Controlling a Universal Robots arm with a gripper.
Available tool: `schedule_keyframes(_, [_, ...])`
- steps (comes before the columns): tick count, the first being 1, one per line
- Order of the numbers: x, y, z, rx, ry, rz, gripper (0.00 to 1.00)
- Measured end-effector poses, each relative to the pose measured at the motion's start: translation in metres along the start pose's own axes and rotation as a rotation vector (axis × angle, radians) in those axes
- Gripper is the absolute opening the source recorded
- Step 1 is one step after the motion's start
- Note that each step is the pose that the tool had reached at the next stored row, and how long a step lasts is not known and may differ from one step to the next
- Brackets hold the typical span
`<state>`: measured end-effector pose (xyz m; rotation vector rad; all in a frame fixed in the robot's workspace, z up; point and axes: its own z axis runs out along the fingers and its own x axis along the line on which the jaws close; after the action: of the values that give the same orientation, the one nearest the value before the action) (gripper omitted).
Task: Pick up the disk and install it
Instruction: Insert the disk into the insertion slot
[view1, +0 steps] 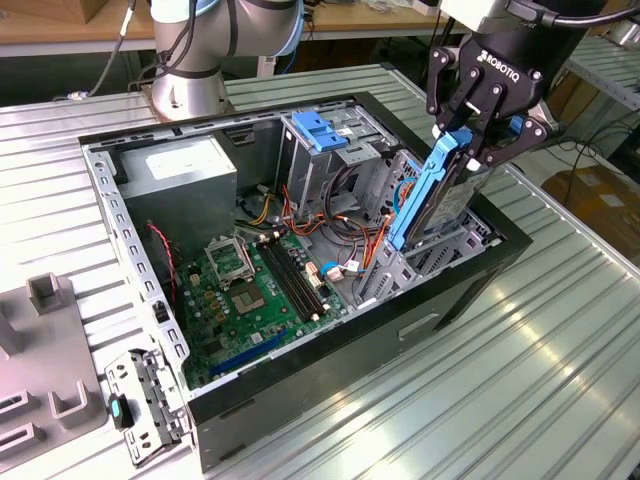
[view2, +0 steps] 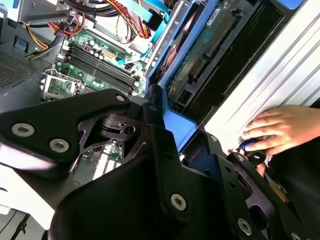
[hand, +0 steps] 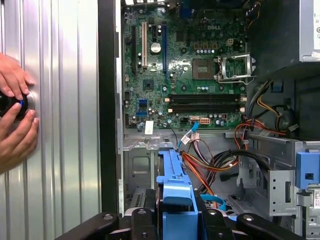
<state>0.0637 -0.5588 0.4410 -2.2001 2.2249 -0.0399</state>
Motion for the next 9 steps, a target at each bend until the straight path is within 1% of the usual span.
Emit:
schedule_keyframes(5, [0.0, 0.0001, 0.0023, 0.0074, -0.0002, -0.001, 0.37])
schedule_keyframes(9, [0.0, 0.0001, 0.0027, 0.0084, -0.0001, -0.001, 0.37])
